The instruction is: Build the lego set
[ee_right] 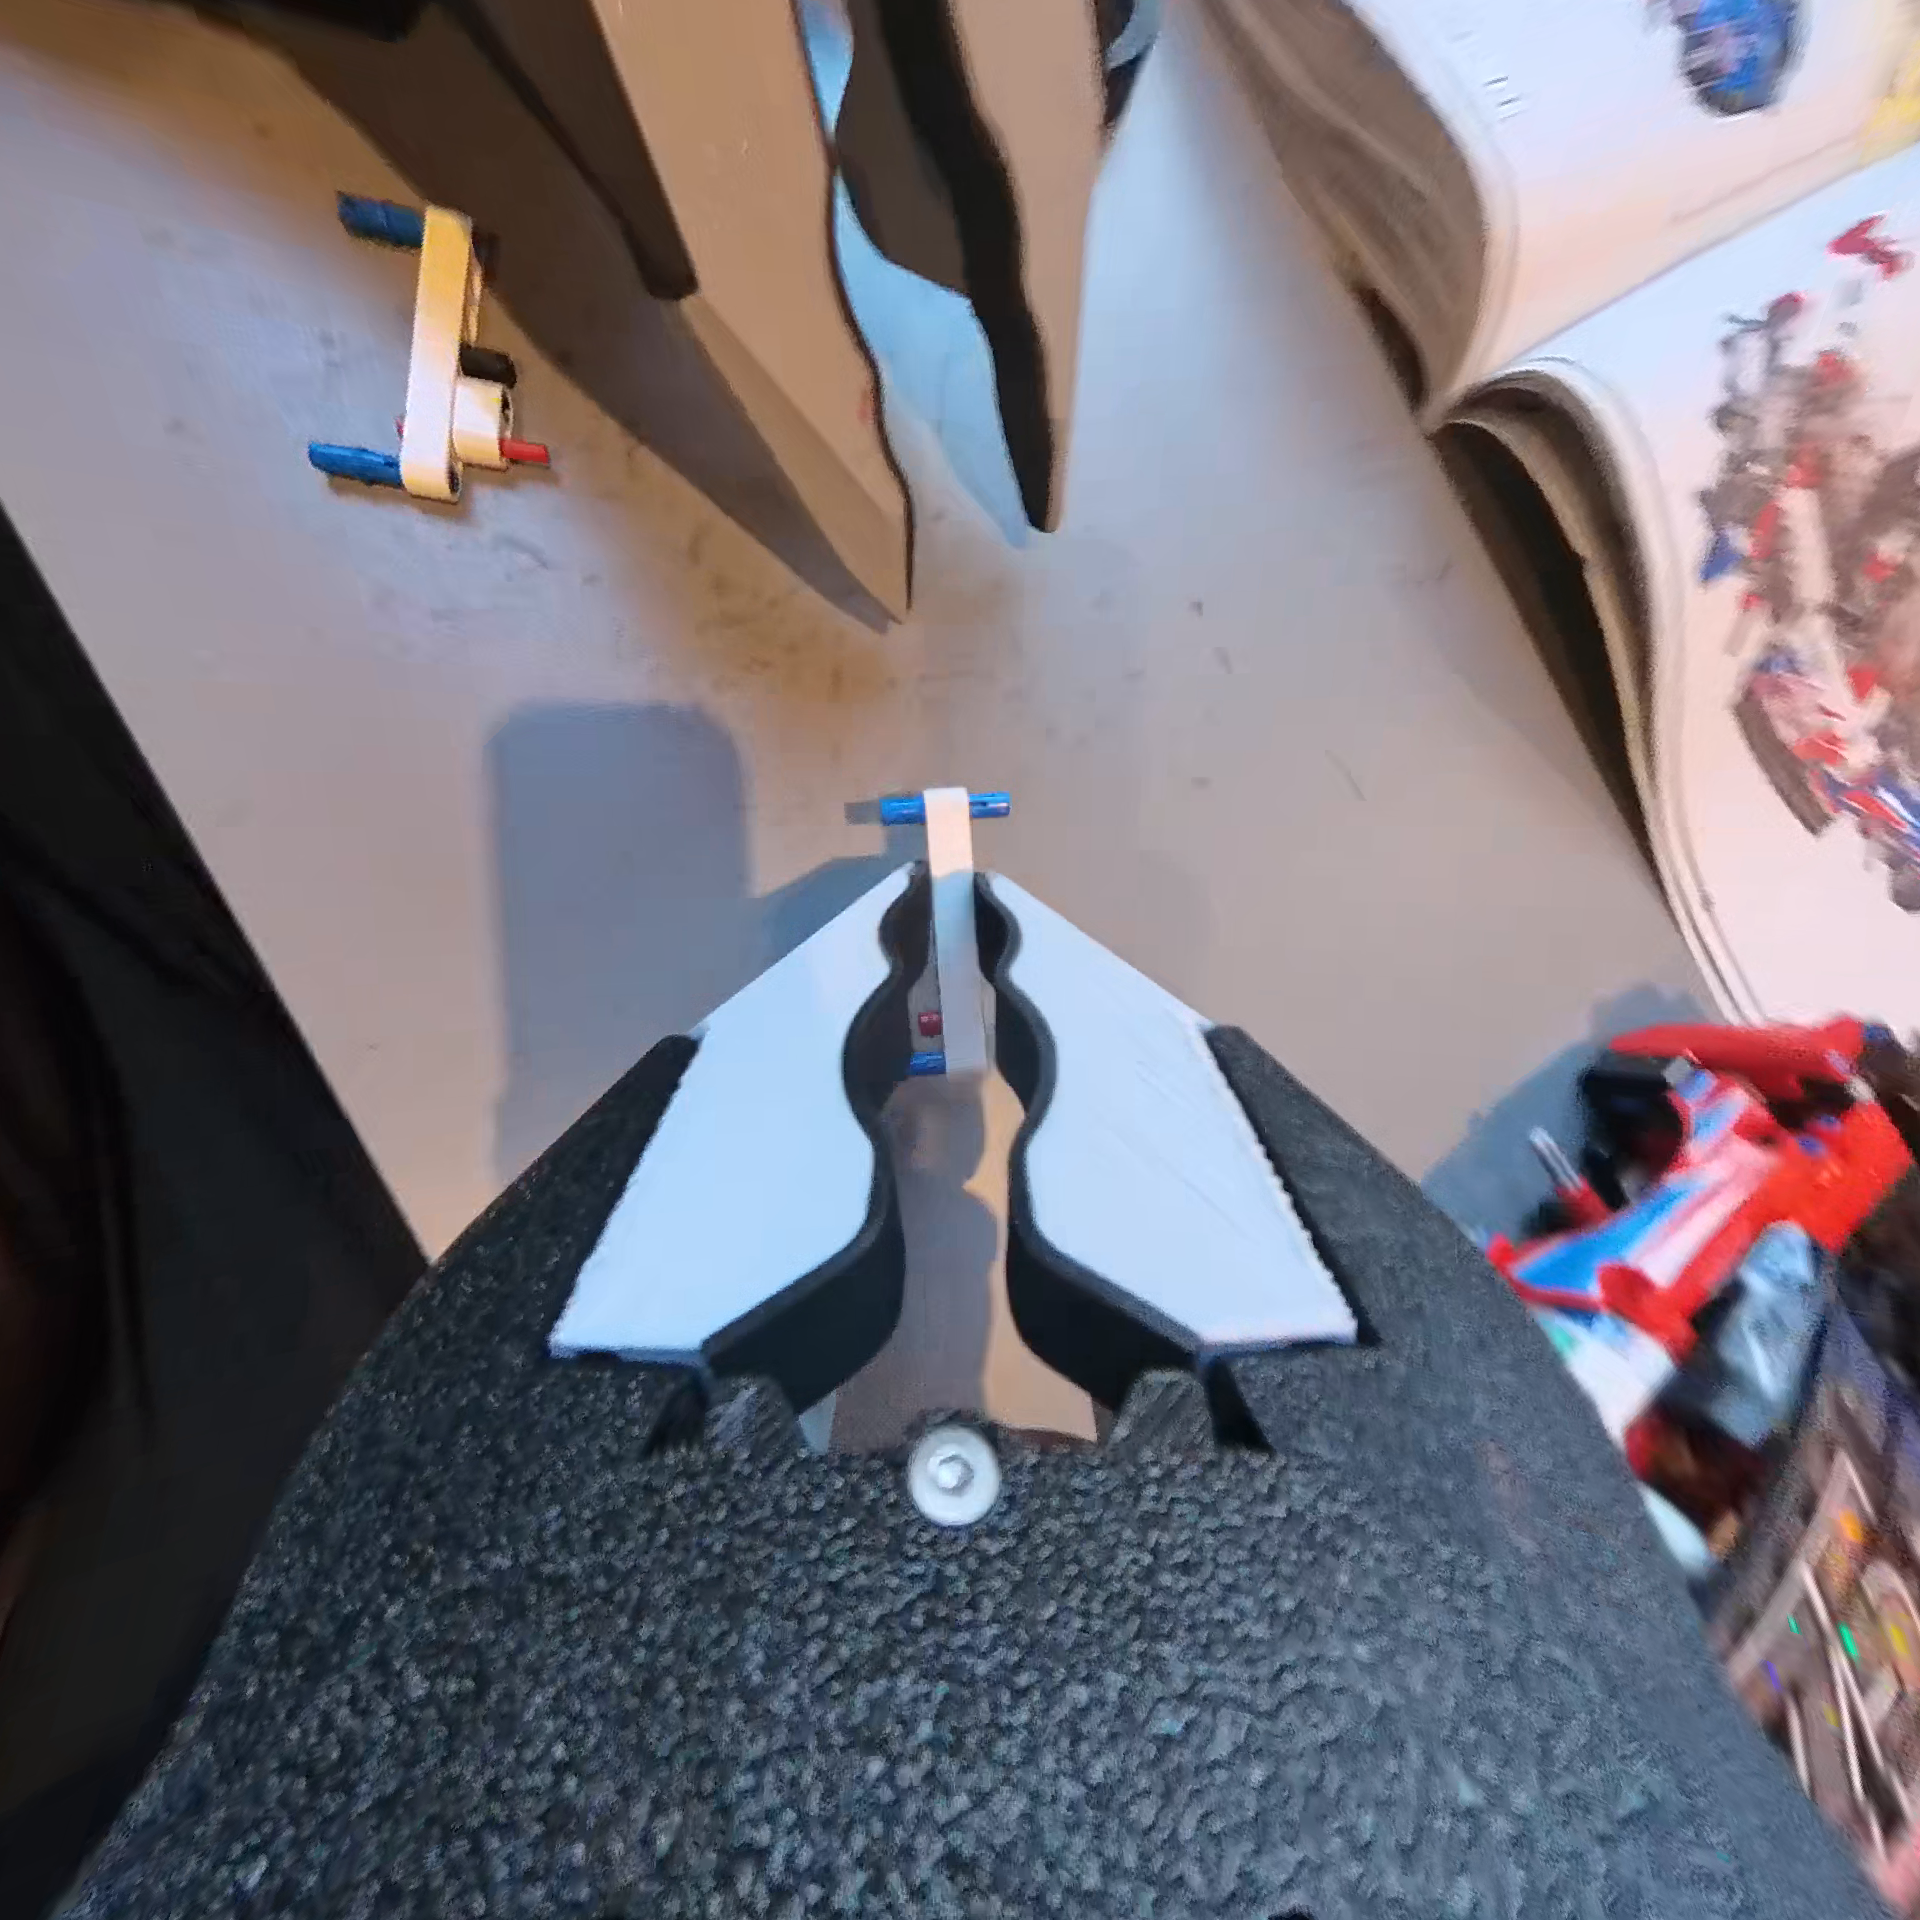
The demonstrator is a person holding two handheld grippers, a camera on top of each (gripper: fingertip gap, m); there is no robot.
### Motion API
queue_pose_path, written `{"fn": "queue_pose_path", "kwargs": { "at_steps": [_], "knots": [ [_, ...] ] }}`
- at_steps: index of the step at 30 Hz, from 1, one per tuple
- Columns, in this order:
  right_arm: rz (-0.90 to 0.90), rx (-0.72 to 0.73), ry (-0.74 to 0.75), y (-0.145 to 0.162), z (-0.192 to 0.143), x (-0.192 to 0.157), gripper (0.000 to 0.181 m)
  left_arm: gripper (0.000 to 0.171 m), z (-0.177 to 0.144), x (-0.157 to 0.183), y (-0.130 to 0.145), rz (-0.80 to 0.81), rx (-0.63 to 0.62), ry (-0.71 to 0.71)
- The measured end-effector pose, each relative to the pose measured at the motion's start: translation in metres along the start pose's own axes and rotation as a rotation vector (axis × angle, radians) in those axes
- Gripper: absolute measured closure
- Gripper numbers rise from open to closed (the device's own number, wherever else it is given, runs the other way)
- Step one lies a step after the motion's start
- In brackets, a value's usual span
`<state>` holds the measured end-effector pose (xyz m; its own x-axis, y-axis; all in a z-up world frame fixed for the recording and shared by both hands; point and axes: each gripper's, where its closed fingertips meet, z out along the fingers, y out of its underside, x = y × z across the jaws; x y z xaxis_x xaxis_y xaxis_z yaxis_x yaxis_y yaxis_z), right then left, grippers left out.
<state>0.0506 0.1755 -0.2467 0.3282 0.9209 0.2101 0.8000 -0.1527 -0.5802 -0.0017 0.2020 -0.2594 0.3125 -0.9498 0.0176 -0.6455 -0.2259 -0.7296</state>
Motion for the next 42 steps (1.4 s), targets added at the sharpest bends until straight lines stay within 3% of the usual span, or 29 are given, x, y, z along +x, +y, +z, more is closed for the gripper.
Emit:
{"fn": "queue_pose_path", "kwargs": {
  "at_steps": [4, 8, 12, 14, 18, 22, 24, 29, 31, 36, 40, 42],
  "knots": [
    [0.113, 0.107, 0.061, 0.002, -0.049, 0.005, 0.173, 0.140, 0.002, -0.003, 0.003, -0.001, -0.009, -0.008],
    [0.214, 0.177, 0.126, 0.023, -0.102, 0.007, 0.173, 0.140, 0.003, -0.012, 0.005, 0.040, -0.019, -0.060],
    [0.298, 0.162, 0.253, 0.076, -0.152, 0.025, 0.173, 0.138, 0.007, -0.014, 0.005, 0.033, -0.005, -0.041],
    [0.354, 0.152, 0.334, 0.106, -0.180, 0.039, 0.173, 0.126, 0.009, -0.014, -0.002, -0.029, 0.019, -0.029],
    [0.494, 0.161, 0.452, 0.164, -0.222, 0.061, 0.173, 0.113, 0.014, 0.010, -0.053, -0.066, 0.116, 0.055],
    [0.638, 0.171, 0.473, 0.206, -0.223, 0.079, 0.174, 0.110, 0.048, 0.014, -0.095, -0.005, 0.050, 0.070],
    [0.681, 0.166, 0.474, 0.219, -0.214, 0.087, 0.174, 0.118, 0.067, 0.006, -0.110, -0.043, 0.015, 0.090],
    [0.694, 0.201, 0.430, 0.219, -0.195, 0.085, 0.174, 0.117, 0.082, -0.070, -0.154, -0.221, 0.036, -0.029],
    [0.683, 0.199, 0.429, 0.221, -0.191, 0.081, 0.174, 0.115, 0.088, -0.092, -0.168, -0.324, 0.044, -0.005],
    [0.712, 0.199, 0.407, 0.235, -0.185, 0.071, 0.174, 0.113, 0.122, -0.112, -0.173, -0.485, -0.022, 0.090],
    [0.740, 0.198, 0.396, 0.245, -0.187, 0.066, 0.173, 0.115, 0.145, -0.090, -0.160, -0.567, -0.136, 0.276],
    [0.740, 0.197, 0.392, 0.246, -0.189, 0.063, 0.173, 0.135, 0.146, -0.079, -0.167, -0.605, -0.105, 0.390]
  ]
}}
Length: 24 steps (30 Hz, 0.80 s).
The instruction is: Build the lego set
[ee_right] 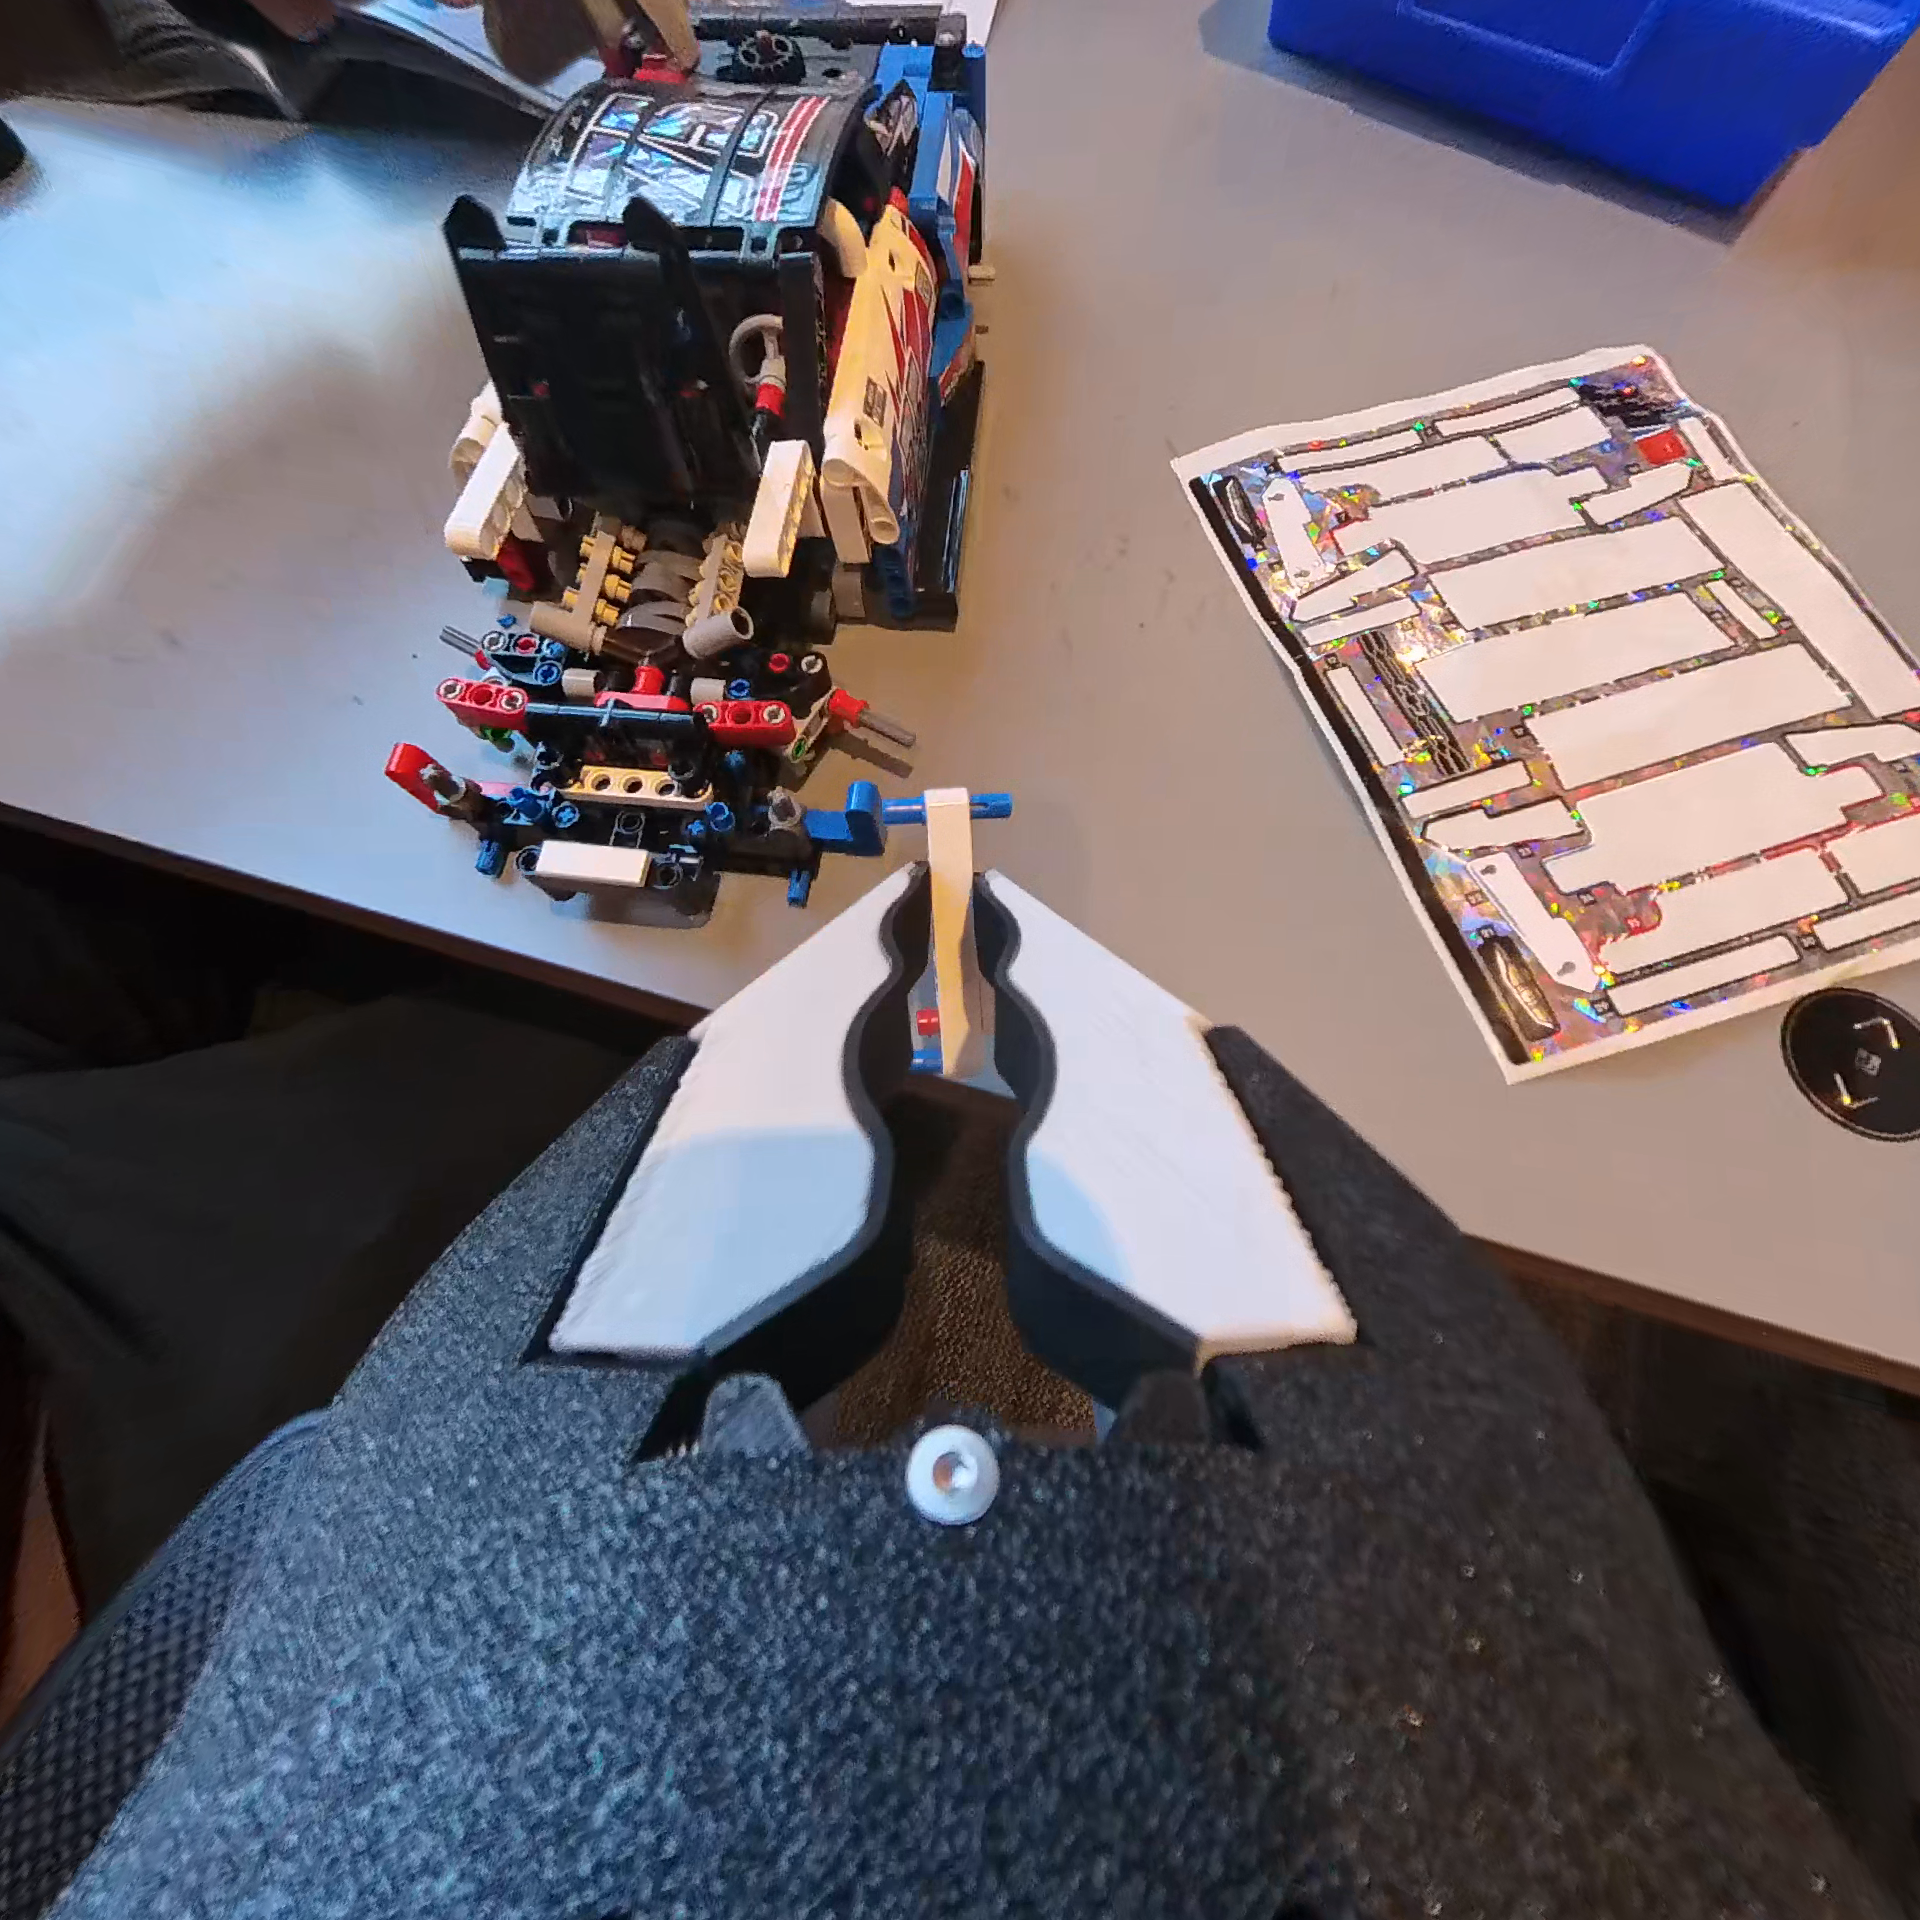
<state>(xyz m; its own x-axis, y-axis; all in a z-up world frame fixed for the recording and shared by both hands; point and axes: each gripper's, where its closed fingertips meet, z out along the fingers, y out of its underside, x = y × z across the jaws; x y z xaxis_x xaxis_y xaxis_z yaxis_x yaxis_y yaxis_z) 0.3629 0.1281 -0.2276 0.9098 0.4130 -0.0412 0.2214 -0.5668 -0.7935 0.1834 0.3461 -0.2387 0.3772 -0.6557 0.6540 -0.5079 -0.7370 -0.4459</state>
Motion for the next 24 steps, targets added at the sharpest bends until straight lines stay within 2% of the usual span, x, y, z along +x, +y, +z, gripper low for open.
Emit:
{"fn": "queue_pose_path", "kwargs": {
  "at_steps": [5, 10, 16, 18, 19, 24],
  "knots": [
    [-0.015, -0.006, -0.009, 0.002, 0.000, -0.005, 0.173, 0.140, -0.004, 0.000, 0.004, -0.063, 0.027, 0.042],
    [-0.041, -0.010, -0.023, -0.007, 0.008, -0.011, 0.174, 0.142, -0.022, -0.001, 0.026, -0.121, 0.090, 0.029],
    [-0.102, -0.009, -0.054, -0.023, 0.013, -0.025, 0.174, 0.149, -0.063, 0.000, 0.075, -0.196, 0.214, -0.030],
    [-0.138, -0.006, -0.066, -0.030, 0.015, -0.032, 0.174, 0.163, -0.082, 0.005, 0.095, -0.182, 0.267, -0.072],
    [-0.159, -0.006, -0.075, -0.034, 0.016, -0.036, 0.174, 0.162, -0.090, 0.010, 0.105, -0.182, 0.294, -0.081],
    [-0.251, -0.009, -0.105, -0.047, 0.022, -0.051, 0.174, 0.161, -0.109, 0.051, 0.140, -0.140, 0.382, 0.015]
  ]
}}
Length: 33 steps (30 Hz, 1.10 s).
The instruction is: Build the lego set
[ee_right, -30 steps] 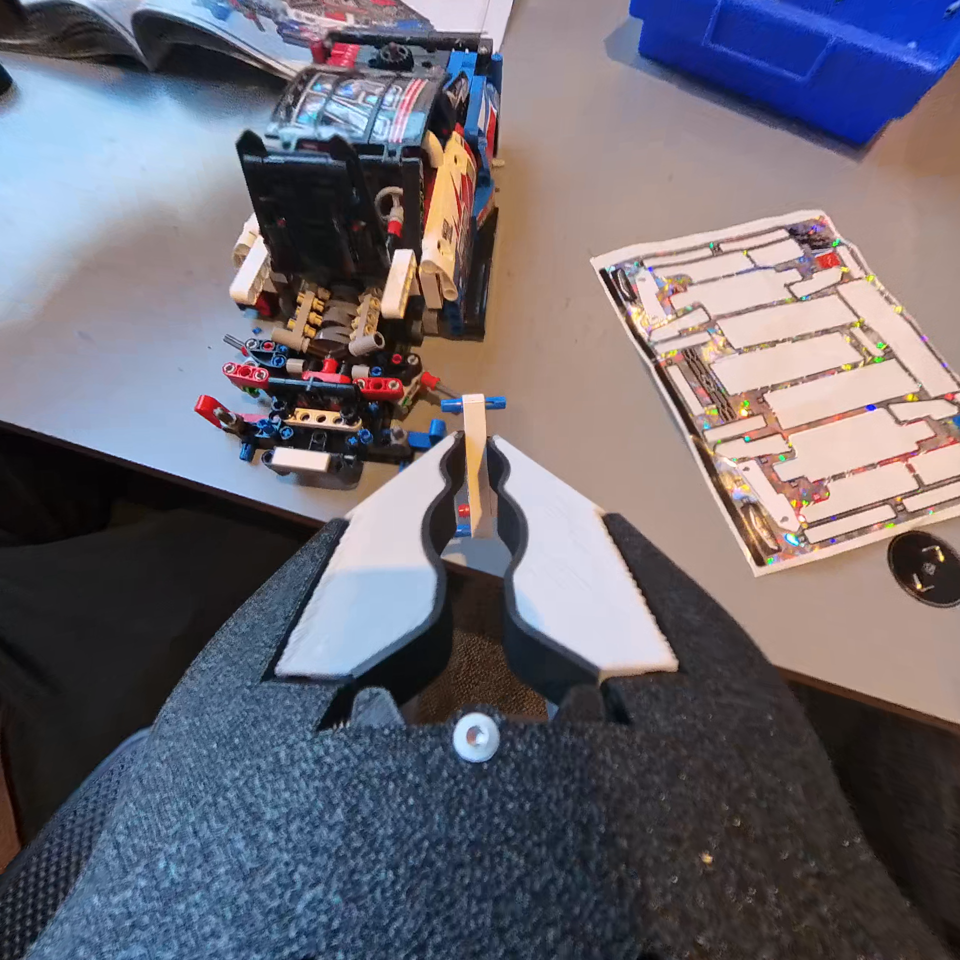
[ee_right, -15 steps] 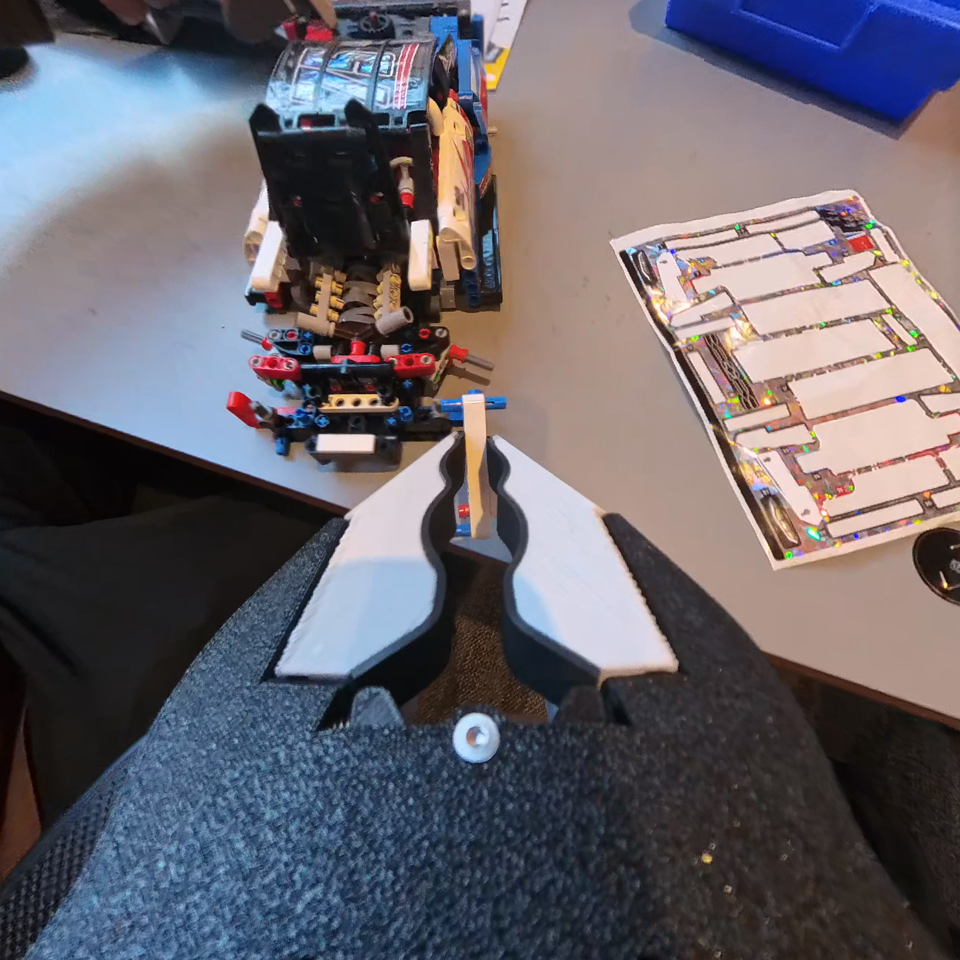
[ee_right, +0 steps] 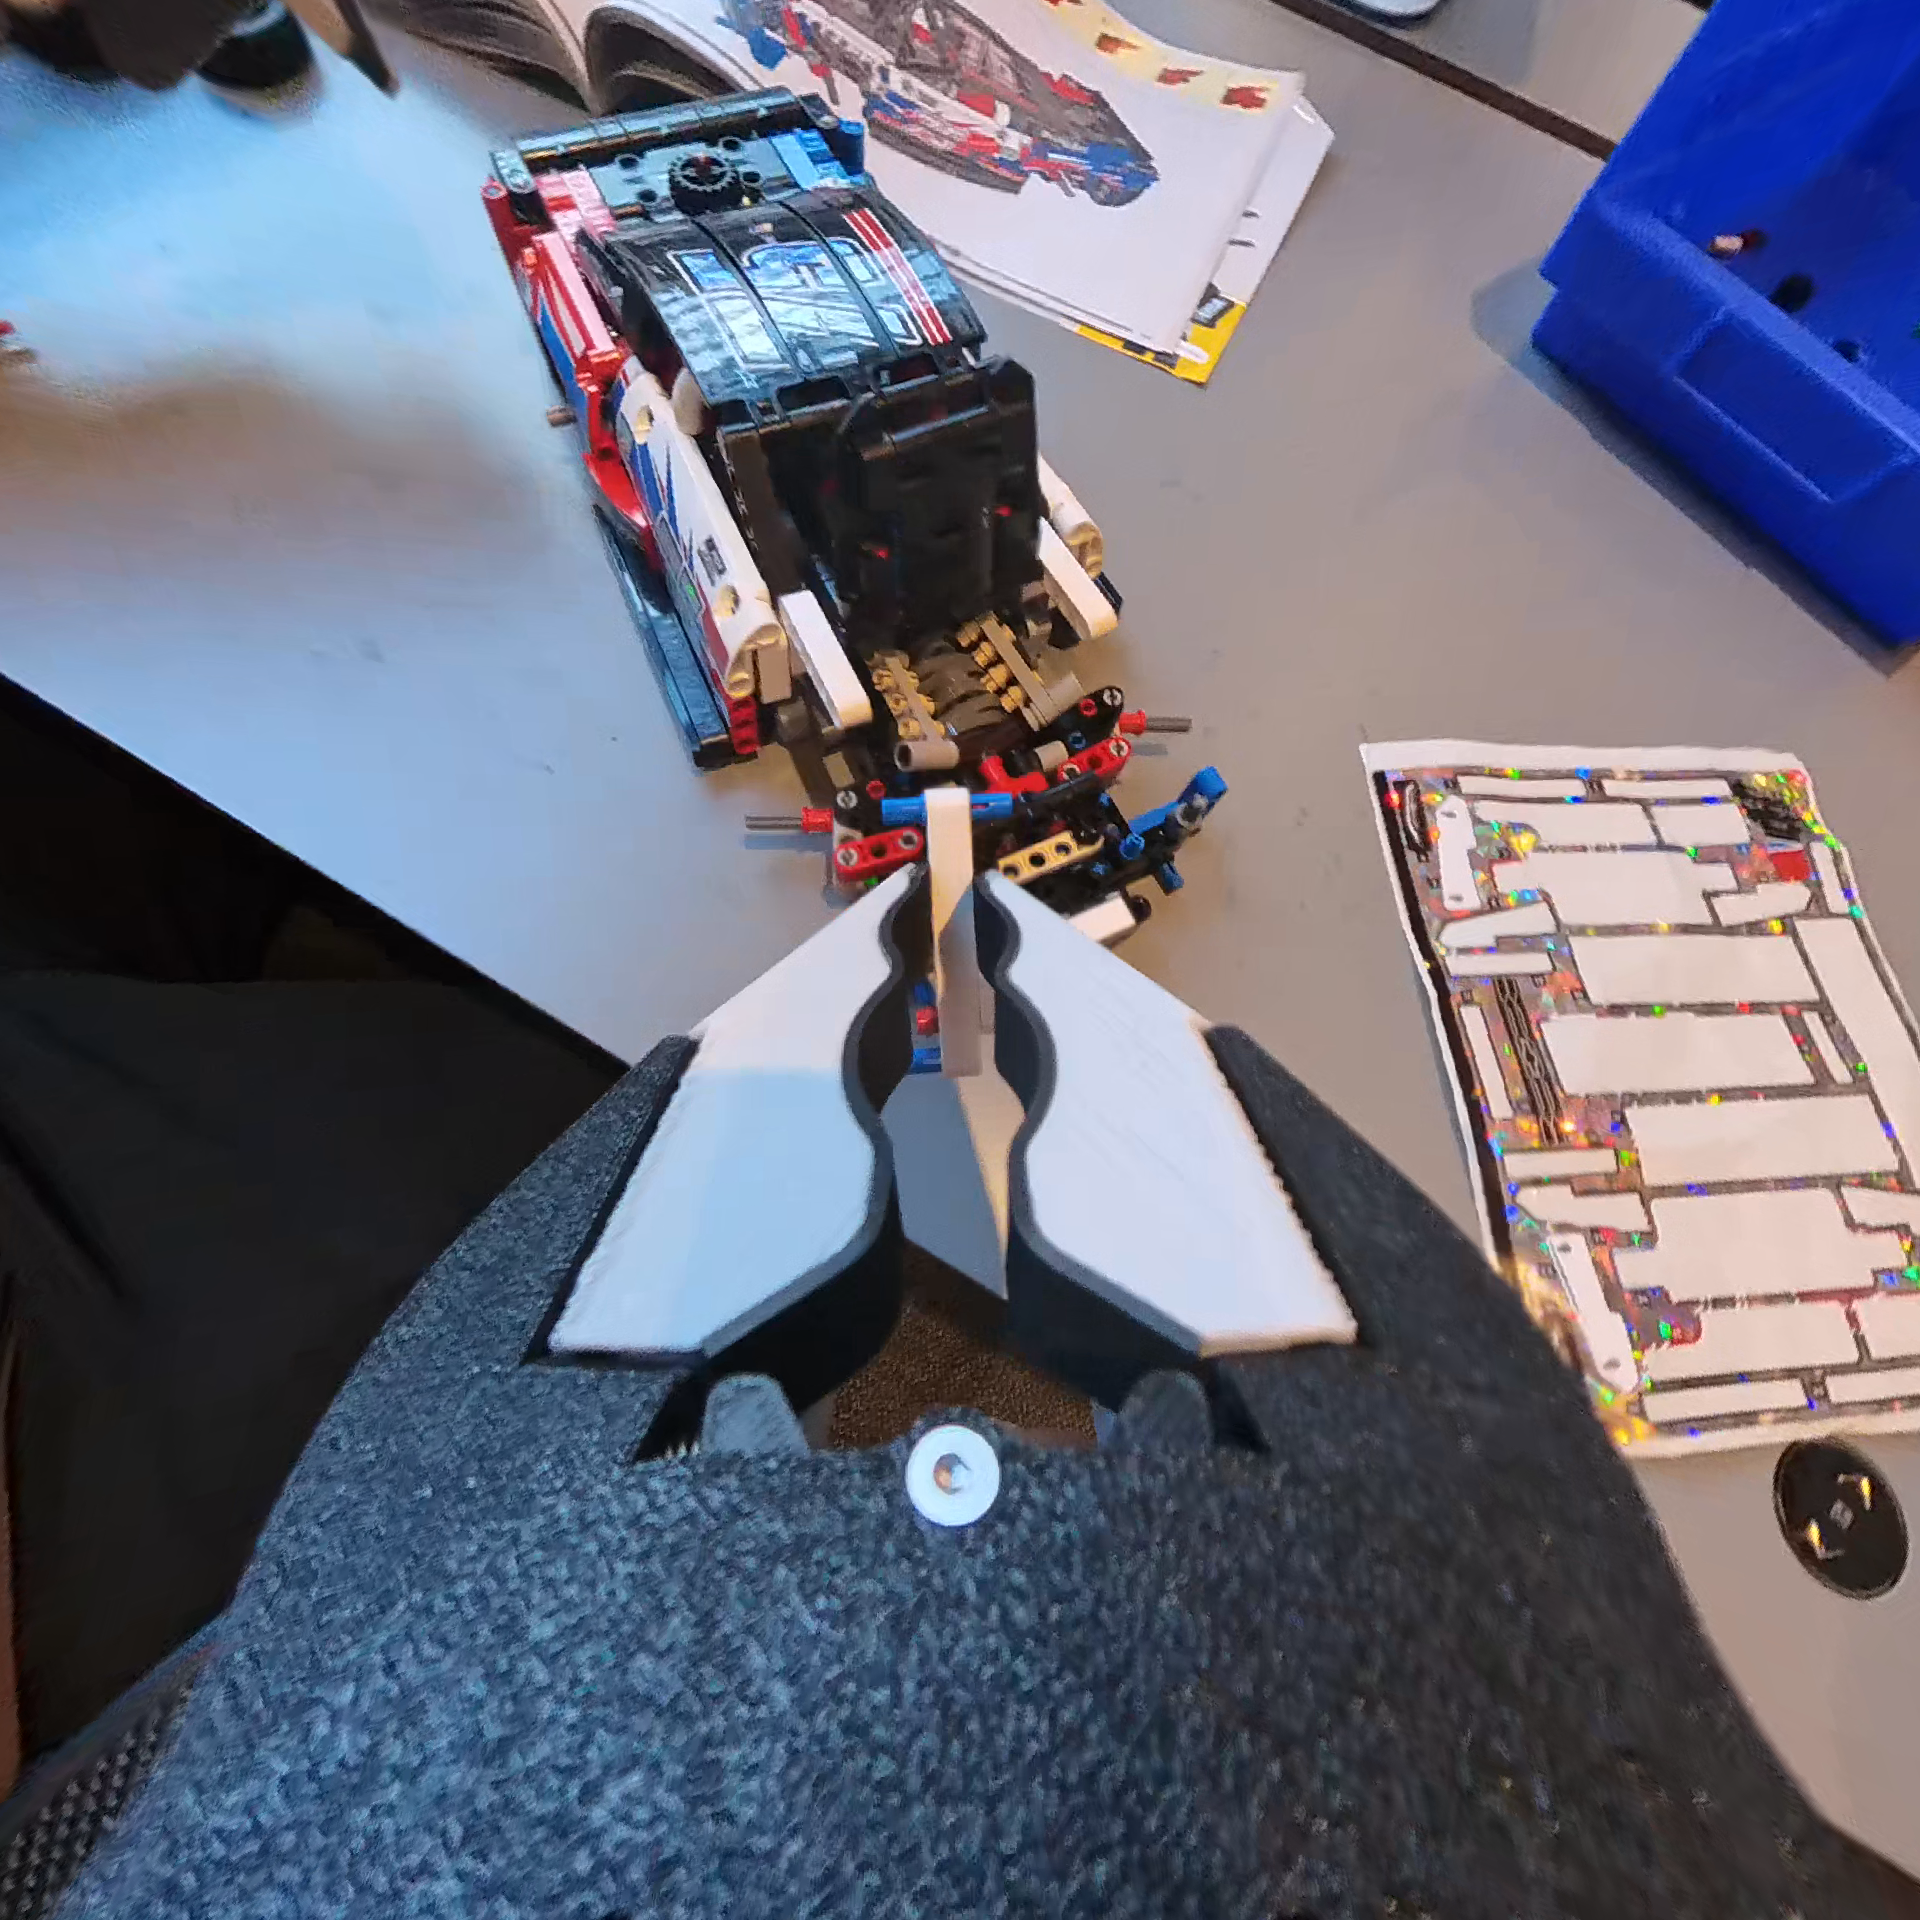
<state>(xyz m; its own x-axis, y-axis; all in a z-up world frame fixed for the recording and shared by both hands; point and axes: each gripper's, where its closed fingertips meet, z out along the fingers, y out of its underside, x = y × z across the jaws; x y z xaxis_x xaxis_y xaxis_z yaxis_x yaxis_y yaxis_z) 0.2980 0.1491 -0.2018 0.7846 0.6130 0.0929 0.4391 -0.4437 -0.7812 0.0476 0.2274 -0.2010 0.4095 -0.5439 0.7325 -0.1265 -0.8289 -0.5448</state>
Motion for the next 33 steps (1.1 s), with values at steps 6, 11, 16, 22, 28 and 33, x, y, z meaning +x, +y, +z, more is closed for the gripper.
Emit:
{"fn": "queue_pose_path", "kwargs": {
  "at_steps": [6, 11, 16, 22, 28, 33],
  "knots": [
    [-0.070, -0.008, -0.062, -0.013, 0.001, -0.019, 0.174, 0.135, -0.013, -0.014, 0.014, 0.231, -0.021, -0.195],
    [-0.134, -0.068, -0.085, -0.011, 0.011, -0.031, 0.173, 0.119, 0.012, -0.024, 0.007, 0.214, -0.072, -0.167],
    [-0.211, -0.111, -0.092, -0.012, 0.019, -0.040, 0.173, 0.118, 0.031, -0.014, 0.005, 0.193, -0.078, -0.079],
    [-0.334, -0.181, -0.095, -0.006, 0.030, -0.043, 0.174, 0.125, 0.021, 0.003, 0.031, 0.300, -0.124, -0.108],
    [-0.383, -0.197, -0.116, -0.005, 0.040, -0.044, 0.173, 0.119, 0.005, 0.034, 0.032, 0.481, -0.066, -0.180],
    [-0.396, -0.160, -0.127, -0.006, 0.044, -0.046, 0.173, 0.118, 0.040, 0.072, 0.051, 0.700, -0.146, -0.110]
  ]
}}
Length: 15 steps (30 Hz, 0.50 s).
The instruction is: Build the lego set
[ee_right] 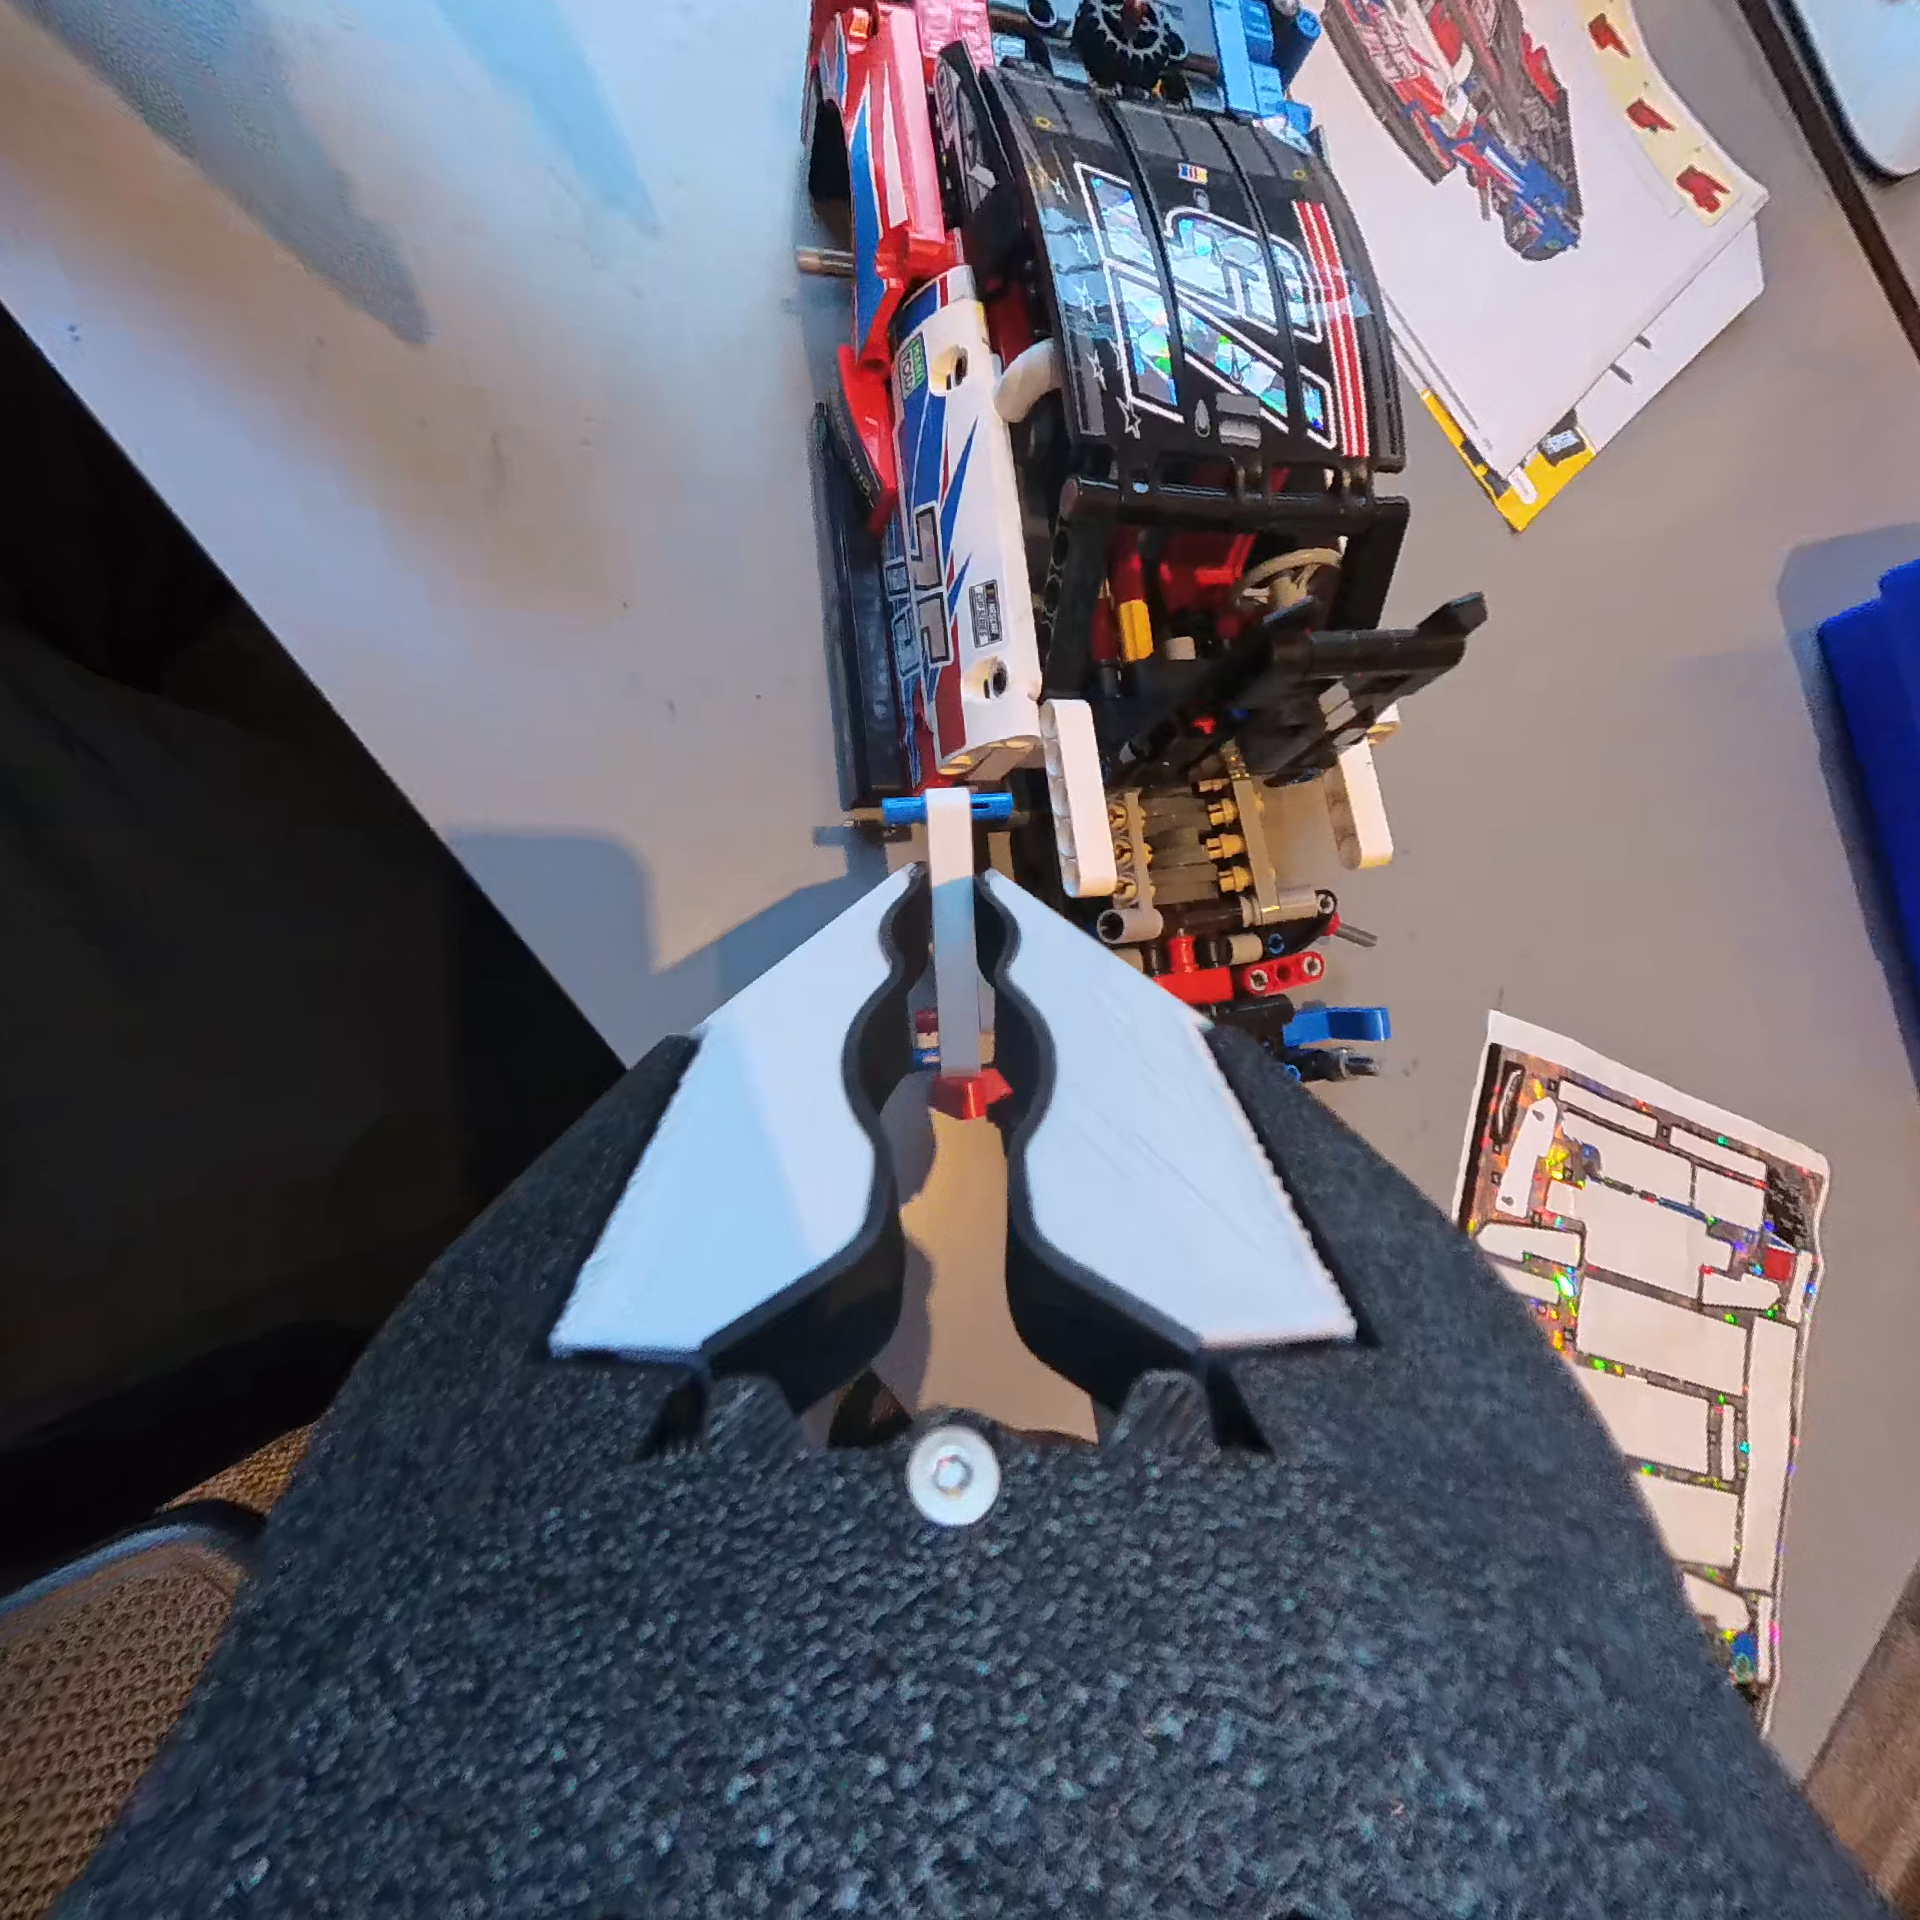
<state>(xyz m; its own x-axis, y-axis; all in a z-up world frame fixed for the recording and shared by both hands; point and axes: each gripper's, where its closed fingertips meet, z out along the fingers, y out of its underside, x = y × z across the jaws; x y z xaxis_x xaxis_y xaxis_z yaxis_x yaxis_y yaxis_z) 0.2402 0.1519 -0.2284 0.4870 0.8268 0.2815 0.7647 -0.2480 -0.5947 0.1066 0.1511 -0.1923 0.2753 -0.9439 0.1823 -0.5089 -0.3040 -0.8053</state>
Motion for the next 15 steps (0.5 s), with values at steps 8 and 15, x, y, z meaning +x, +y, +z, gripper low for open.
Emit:
{"fn": "queue_pose_path", "kwargs": {
  "at_steps": [8, 15],
  "knots": [
    [-0.082, 0.132, -0.092, -0.001, -0.011, -0.002, 0.173, 0.114, 0.053, 0.038, -0.002, 0.222, -0.016, 0.058],
    [-0.050, 0.156, -0.178, -0.003, -0.016, 0.015, 0.174, 0.121, 0.080, 0.050, -0.010, 0.254, -0.010, 0.064]
  ]
}}
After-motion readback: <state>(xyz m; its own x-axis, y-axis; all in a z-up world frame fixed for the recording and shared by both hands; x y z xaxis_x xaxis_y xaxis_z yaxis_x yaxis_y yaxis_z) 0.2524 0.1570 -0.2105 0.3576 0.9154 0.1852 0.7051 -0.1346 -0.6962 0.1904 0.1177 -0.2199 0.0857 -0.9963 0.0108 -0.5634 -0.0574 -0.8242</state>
